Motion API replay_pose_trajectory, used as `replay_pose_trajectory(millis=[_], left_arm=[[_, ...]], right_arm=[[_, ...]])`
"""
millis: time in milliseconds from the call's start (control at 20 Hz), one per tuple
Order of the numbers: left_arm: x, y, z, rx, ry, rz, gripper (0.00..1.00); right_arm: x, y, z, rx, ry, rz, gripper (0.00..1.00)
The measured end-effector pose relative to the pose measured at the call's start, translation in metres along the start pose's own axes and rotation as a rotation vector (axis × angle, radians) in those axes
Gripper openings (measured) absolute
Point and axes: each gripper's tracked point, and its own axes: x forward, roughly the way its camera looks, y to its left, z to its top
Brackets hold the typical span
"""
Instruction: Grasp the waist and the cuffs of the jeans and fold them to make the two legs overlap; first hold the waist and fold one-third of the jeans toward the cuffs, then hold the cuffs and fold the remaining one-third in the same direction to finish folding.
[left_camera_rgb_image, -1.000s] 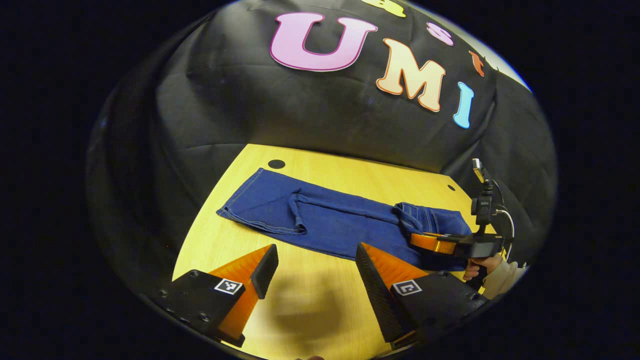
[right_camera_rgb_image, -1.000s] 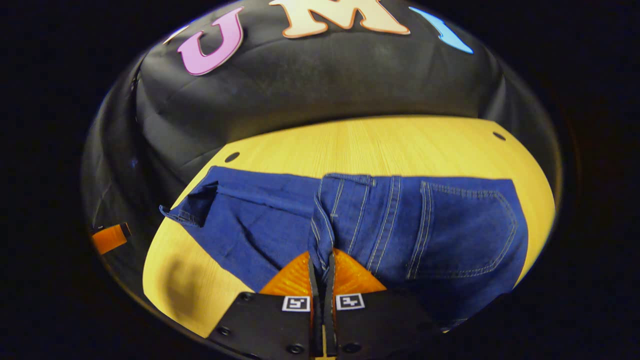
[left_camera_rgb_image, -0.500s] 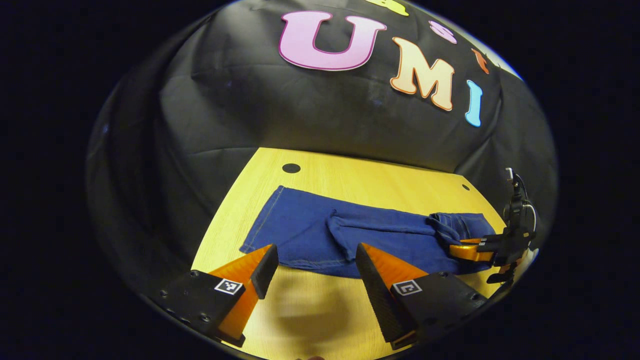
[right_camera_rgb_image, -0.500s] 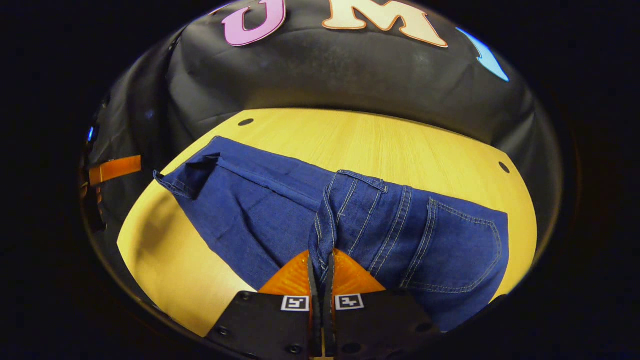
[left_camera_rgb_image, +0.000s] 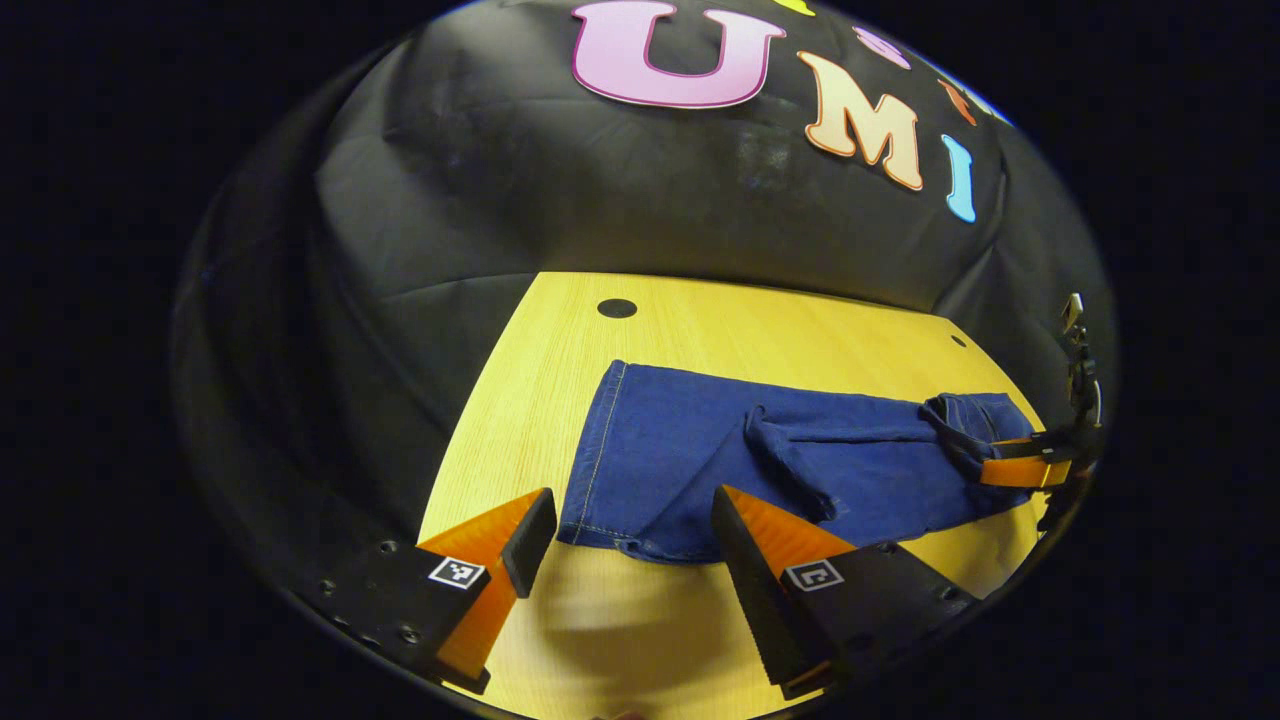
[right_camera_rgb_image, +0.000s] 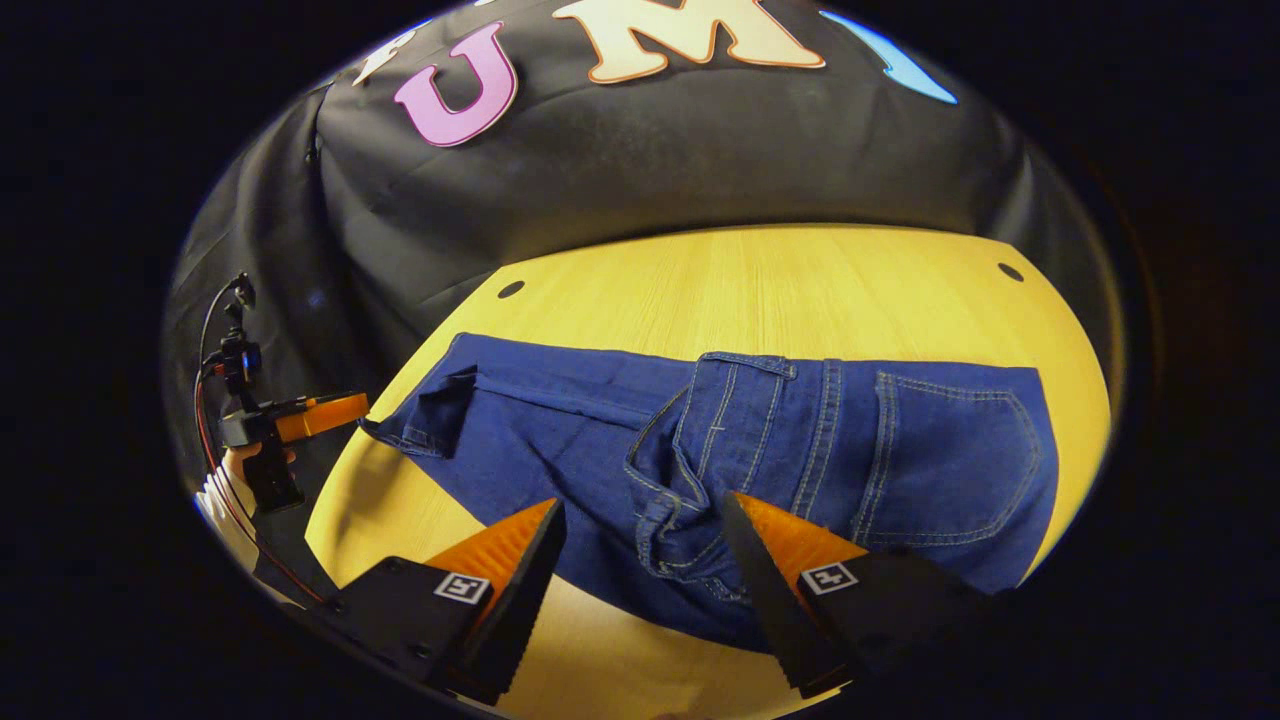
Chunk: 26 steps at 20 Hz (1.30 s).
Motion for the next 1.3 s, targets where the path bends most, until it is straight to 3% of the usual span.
replay_pose_trajectory(millis=[350,800,900,1050,1100,1300], left_arm=[[0.026,0.000,-0.024,-0.019,0.067,-0.047,0.93],[0.028,0.003,-0.036,0.076,0.063,0.018,0.91],[0.030,0.000,-0.036,0.072,0.054,0.017,0.85],[0.033,-0.004,-0.037,0.071,0.049,0.012,0.62],[0.033,-0.006,-0.037,0.073,0.053,0.011,0.60],[0.035,0.000,-0.032,0.063,0.041,0.021,0.22]], right_arm=[[-0.052,-0.023,0.049,0.128,-0.136,-0.068,0.98],[-0.074,-0.042,0.056,0.149,-0.176,-0.132,0.98],[-0.074,-0.040,0.054,0.142,-0.170,-0.133,0.98],[-0.075,-0.041,0.054,0.139,-0.172,-0.134,0.98],[-0.077,-0.041,0.054,0.140,-0.174,-0.134,0.98],[-0.081,-0.043,0.050,0.148,-0.178,-0.140,0.98]])
